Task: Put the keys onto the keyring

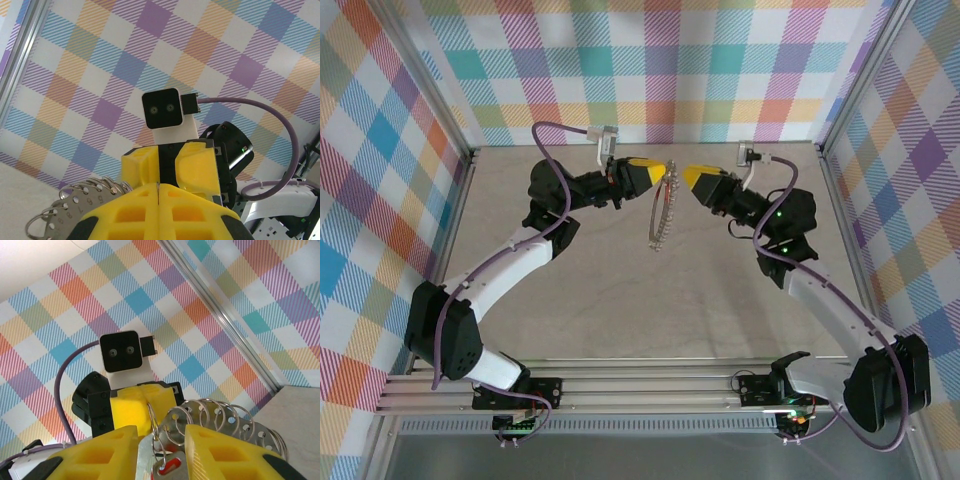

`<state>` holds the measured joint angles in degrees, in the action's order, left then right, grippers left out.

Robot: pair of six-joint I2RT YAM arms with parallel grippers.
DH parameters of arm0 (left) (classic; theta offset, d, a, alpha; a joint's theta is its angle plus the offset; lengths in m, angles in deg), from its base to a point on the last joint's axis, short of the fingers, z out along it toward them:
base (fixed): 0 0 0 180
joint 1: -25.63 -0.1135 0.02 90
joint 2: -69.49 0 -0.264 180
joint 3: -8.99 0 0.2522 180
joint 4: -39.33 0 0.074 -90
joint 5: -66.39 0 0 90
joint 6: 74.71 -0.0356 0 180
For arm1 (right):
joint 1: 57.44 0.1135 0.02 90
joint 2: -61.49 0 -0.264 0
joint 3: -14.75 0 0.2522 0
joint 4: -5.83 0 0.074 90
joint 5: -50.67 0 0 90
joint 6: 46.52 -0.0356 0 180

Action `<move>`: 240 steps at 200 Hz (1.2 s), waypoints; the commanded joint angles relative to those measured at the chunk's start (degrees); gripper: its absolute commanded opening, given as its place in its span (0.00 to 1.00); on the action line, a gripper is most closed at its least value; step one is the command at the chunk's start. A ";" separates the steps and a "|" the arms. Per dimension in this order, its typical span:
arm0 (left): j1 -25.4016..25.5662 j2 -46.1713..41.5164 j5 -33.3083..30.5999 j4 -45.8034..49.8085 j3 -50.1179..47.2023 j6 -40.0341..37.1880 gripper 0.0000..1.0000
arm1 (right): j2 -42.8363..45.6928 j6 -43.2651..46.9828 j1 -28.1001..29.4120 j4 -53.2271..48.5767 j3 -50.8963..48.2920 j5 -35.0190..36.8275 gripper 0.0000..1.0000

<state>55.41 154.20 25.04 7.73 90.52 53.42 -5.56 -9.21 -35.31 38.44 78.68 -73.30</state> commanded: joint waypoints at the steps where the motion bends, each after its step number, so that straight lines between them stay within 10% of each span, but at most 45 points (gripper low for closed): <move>1: -0.52 0.04 0.93 -2.93 2.19 -0.06 0.00 | -1.24 -3.18 -0.07 6.94 2.47 -1.33 0.30; 240: -0.51 1.82 -1.61 -1.55 2.90 -0.27 0.00 | -4.18 -0.12 4.37 2.65 3.00 -1.42 0.15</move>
<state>55.43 155.99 24.80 8.08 91.18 53.42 -10.85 -11.15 -31.84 41.11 80.23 -74.07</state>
